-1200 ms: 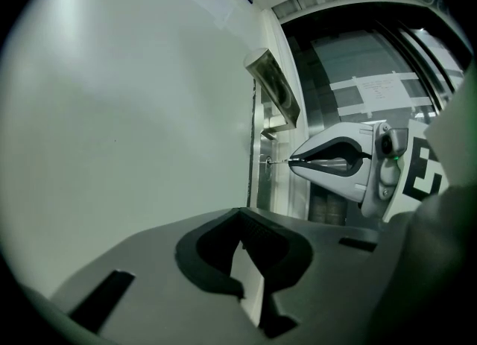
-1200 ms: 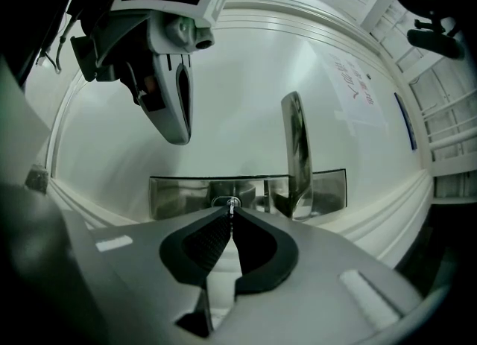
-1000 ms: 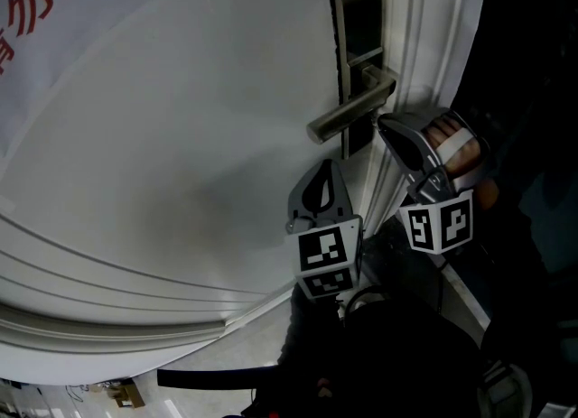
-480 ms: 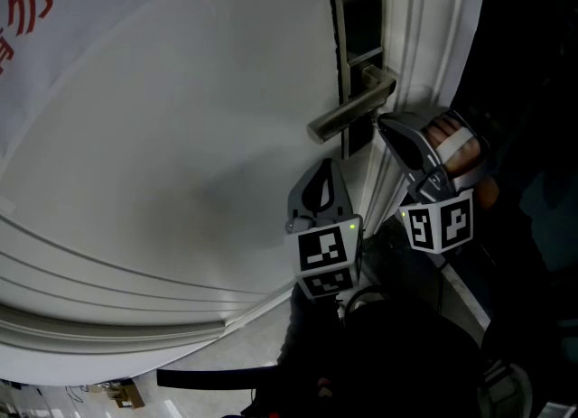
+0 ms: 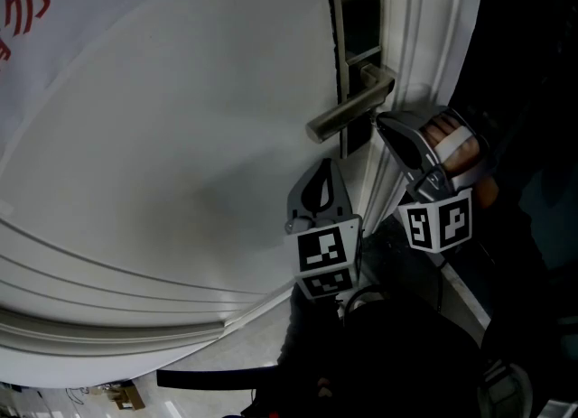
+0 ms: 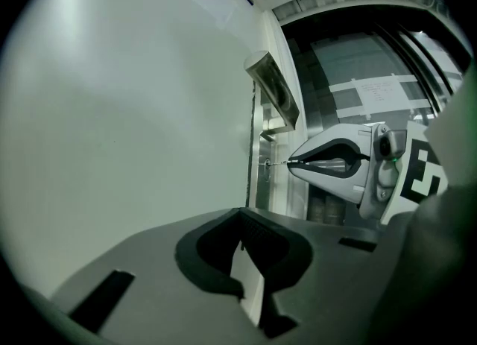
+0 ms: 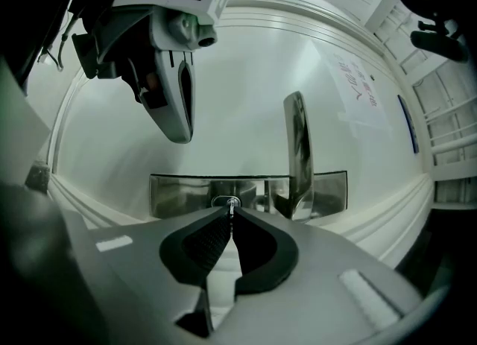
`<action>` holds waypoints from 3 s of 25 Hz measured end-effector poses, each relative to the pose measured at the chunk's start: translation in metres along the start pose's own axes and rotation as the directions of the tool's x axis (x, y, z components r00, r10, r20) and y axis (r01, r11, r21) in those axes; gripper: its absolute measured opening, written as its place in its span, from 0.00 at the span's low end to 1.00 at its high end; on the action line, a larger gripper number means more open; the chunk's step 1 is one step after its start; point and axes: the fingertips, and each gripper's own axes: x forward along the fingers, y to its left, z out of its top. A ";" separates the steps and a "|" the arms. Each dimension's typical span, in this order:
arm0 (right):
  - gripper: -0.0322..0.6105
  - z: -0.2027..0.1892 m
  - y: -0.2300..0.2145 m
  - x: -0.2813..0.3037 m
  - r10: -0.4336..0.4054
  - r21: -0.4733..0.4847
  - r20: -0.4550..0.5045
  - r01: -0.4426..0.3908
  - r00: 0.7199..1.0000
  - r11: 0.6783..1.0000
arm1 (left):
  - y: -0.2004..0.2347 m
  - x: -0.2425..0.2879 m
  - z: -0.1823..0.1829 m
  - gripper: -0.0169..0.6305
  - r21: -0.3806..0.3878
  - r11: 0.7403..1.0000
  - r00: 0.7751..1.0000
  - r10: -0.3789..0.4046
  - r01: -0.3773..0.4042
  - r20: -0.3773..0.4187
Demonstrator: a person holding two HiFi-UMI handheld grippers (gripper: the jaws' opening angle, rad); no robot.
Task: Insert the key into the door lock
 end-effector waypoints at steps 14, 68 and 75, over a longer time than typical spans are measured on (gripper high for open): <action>0.07 0.000 0.000 0.000 0.008 0.017 0.002 -0.008 1.000 1.000 | -0.003 0.001 0.000 0.03 -0.010 1.000 1.000 -0.014 0.014 -0.002; 0.07 0.000 0.001 0.008 0.008 -0.034 -0.018 -0.008 1.000 0.999 | -0.003 0.007 0.002 0.03 -0.020 0.999 1.000 -0.030 0.030 0.001; 0.07 0.000 0.001 0.008 0.006 -0.036 -0.023 -0.007 1.000 0.999 | -0.002 0.005 0.003 0.03 -0.020 0.999 1.000 -0.030 0.030 0.003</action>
